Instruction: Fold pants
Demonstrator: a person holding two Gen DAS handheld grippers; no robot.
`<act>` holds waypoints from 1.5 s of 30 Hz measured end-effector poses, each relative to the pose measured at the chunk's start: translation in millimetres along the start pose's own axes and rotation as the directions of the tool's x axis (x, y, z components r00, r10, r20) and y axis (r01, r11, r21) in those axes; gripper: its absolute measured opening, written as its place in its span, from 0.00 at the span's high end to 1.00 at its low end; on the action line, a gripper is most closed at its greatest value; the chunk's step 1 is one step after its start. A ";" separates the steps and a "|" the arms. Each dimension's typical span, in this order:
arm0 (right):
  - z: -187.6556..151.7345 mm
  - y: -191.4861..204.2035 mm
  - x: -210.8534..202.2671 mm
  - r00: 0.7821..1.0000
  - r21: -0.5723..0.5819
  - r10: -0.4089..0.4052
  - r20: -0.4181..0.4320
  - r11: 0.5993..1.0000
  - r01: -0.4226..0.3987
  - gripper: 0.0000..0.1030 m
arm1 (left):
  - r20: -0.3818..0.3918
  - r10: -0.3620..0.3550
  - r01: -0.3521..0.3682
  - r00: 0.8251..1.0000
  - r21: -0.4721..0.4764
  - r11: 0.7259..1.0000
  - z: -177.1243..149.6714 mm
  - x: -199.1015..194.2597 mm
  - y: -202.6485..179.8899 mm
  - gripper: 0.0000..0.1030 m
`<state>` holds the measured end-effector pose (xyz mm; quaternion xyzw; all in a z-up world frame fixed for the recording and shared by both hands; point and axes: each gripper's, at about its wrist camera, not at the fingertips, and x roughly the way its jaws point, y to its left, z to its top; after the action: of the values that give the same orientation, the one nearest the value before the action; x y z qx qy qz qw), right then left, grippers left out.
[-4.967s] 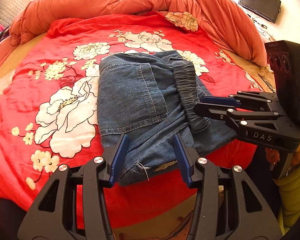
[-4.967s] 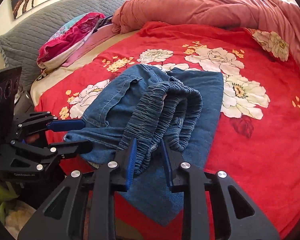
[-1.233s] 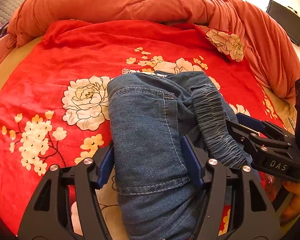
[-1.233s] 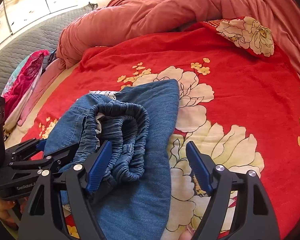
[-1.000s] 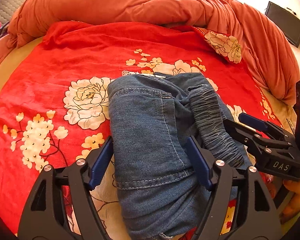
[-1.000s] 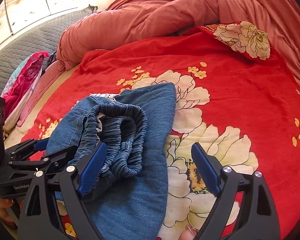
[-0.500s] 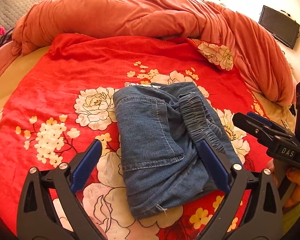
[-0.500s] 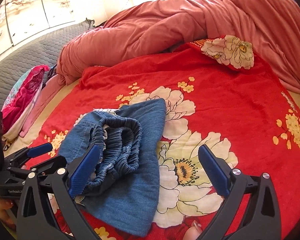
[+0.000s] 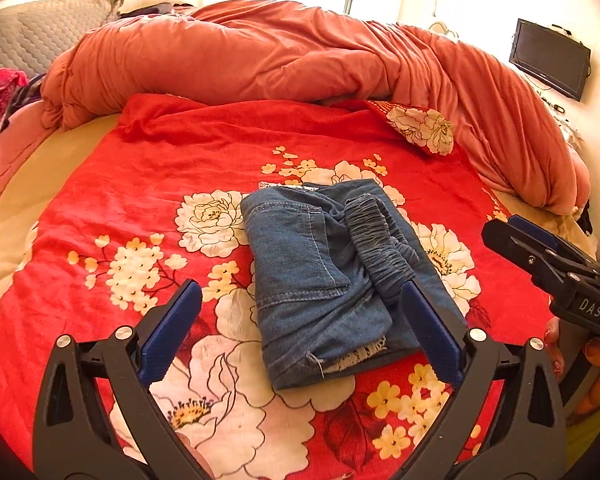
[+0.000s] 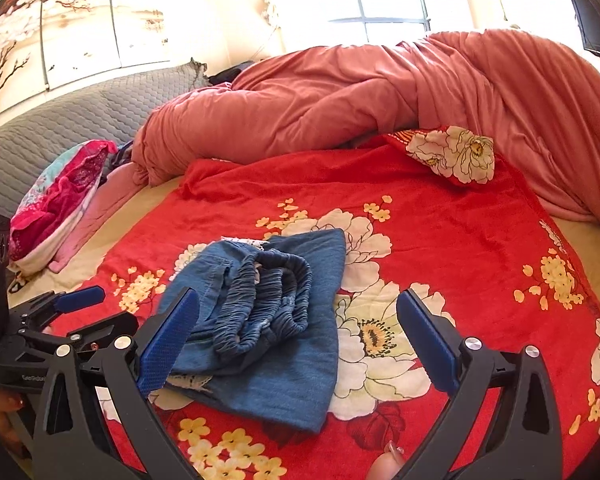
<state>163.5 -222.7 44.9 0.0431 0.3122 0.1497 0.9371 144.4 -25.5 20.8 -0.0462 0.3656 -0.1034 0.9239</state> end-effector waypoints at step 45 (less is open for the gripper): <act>-61.3 29.9 -90.6 0.999 -0.075 0.012 0.036 0.997 -0.009 0.04 | -0.004 0.014 -0.014 1.000 -0.036 0.999 -80.0 -69.8 -18.1 0.09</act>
<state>50.3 -222.9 52.8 0.0124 0.2890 0.1654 0.9429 37.1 -28.3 12.0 -0.0601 0.3696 -0.0902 0.9229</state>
